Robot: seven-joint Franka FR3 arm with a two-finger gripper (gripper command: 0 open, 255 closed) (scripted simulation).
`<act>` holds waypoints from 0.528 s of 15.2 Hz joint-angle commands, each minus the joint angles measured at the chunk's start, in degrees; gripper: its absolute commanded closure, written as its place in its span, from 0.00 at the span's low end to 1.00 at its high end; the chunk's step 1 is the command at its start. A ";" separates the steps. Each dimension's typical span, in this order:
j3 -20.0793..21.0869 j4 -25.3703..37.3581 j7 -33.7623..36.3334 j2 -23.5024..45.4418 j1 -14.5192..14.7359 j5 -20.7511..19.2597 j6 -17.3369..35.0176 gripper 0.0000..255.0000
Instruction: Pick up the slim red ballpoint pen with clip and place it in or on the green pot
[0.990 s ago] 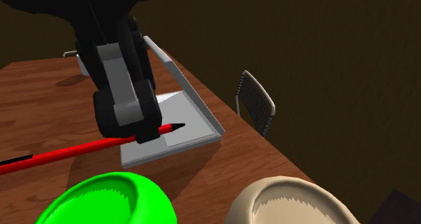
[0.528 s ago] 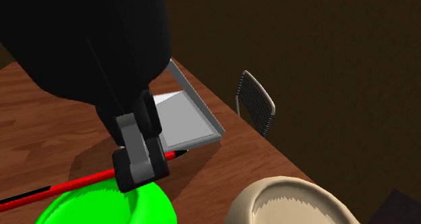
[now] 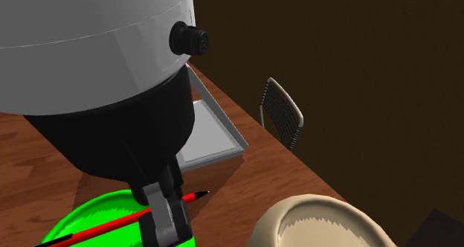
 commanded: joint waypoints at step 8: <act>-0.01 -0.33 0.06 -0.07 -0.02 0.00 0.29 0.00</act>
